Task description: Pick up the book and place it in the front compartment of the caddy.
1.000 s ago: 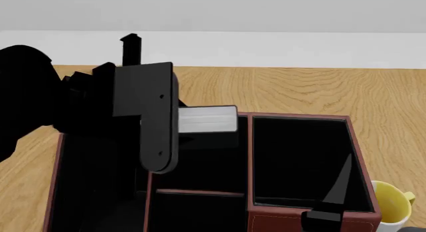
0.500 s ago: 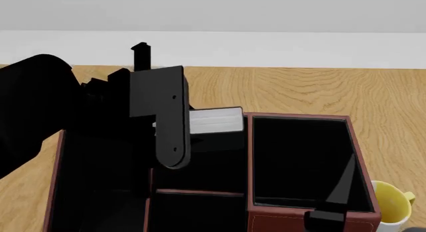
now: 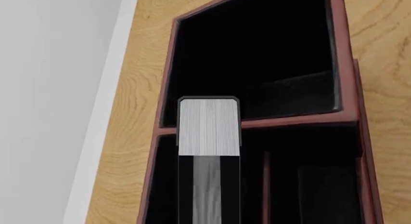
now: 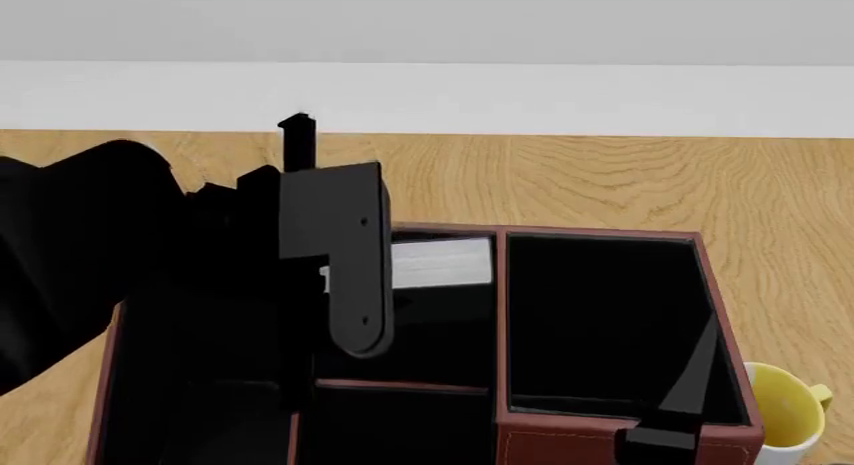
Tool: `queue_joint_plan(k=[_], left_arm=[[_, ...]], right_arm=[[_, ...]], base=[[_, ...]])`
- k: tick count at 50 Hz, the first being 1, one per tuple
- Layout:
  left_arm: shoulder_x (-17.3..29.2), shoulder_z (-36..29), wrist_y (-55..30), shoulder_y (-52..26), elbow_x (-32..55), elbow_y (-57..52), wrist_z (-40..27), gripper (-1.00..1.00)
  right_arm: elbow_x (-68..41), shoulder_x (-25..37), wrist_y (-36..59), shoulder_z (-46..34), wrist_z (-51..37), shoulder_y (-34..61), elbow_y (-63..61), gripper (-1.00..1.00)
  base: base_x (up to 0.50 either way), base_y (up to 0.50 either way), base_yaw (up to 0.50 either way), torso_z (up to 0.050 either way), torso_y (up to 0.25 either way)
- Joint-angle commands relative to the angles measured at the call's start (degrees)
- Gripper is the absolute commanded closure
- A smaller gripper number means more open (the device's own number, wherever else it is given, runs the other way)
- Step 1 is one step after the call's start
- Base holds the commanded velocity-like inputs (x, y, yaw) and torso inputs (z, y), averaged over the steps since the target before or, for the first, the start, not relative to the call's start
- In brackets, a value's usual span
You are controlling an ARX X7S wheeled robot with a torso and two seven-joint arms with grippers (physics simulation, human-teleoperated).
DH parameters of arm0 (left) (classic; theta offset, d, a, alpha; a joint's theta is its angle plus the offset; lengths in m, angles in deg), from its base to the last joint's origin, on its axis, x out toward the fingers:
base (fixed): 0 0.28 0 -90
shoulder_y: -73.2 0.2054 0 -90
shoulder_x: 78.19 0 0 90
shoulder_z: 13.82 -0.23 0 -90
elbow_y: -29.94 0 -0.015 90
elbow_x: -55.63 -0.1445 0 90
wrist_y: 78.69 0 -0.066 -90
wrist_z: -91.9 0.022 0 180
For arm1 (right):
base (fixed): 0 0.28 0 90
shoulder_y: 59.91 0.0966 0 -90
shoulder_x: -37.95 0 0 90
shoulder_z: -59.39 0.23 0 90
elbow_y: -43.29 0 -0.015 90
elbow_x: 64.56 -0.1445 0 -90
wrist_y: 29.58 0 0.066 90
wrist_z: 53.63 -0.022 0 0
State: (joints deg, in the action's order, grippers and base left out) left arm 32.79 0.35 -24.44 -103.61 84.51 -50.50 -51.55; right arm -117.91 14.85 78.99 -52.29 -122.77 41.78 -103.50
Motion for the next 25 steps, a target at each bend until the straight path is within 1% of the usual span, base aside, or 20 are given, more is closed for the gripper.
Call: queue_joint_plan(k=[1,10,25], left_arm=[[-0.5,0.5,2.0,0.9,-1.0,1.6,-1.9,1.00],[-1.4,0.1,4.0,2.3,-2.0,4.2,-2.3,1.00],[-4.3,-0.8,8.7,4.7,-4.5,12.6,-2.9,1.00]], right_arm=[[0.0,0.4,-0.3,0.0,-0.3,-0.3,-0.2,-1.00],[-0.1,0.6,-0.5,0.0,-0.5,-0.3,-0.2,-1.00],[0.0,1.3,-1.3,0.1,-0.7,-1.0,-0.3,-1.00]], base=[[0.00,0.00,0.00,0.000,0.000],[0.00,0.00,0.00,0.000,0.001],[0.00,0.00,0.00,0.001,0.001]])
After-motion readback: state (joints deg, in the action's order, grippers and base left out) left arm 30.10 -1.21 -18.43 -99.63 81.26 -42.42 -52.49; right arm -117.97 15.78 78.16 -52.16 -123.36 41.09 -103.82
